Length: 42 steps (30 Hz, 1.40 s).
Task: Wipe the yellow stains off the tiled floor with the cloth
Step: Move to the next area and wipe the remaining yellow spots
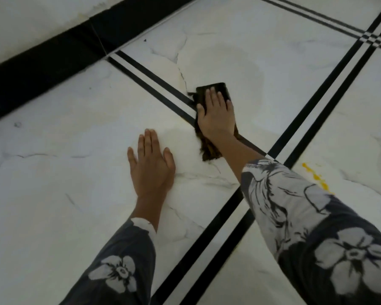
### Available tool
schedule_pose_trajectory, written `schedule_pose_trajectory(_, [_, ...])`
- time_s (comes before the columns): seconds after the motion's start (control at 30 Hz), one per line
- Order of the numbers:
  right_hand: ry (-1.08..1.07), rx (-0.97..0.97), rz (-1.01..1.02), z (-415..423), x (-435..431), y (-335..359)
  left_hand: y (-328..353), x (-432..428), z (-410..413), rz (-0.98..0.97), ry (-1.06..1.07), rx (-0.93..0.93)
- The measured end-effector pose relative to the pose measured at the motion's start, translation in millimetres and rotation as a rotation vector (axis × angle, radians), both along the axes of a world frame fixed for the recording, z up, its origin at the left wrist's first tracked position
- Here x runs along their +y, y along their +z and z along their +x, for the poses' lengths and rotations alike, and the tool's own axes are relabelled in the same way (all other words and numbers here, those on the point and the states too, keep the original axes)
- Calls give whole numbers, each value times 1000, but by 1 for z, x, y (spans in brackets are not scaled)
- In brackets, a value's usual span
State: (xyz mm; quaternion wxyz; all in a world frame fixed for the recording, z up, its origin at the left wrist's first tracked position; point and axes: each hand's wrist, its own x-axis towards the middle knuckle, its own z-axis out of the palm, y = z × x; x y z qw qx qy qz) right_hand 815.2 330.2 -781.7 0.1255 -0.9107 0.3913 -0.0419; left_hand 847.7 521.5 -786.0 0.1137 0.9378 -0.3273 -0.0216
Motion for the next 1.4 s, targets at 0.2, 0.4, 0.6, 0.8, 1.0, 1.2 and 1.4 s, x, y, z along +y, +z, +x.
schedule_pose_trajectory(0.2, [-169, -33, 28, -11, -37, 4, 2, -1, -1, -15, 0, 19])
schedule_pose_trajectory(0.4, [59, -21, -39, 18, 21, -1, 0, 0, 1, -5, 5, 17])
schedule_pose_trajectory(0.6, [342, 12, -7, 42, -10, 3, 0, -2, 1, -7, -5, 20])
schedule_pose_trajectory(0.8, [73, -13, 4, 15, -7, 2, 1, -1, 3, -10, -3, 17])
schedule_pose_trajectory(1.0, [28, -15, 6, -9, -6, -1, 0, -1, 3, -13, 0, 18])
schedule_pose_trajectory(1.2, [36, -13, 13, -53, 13, 1, 0, 0, 6, -7, -7, 16])
schedule_pose_trajectory(1.4, [-39, -14, 3, -129, 37, -1, 0, 2, 5, 22, 0, 21])
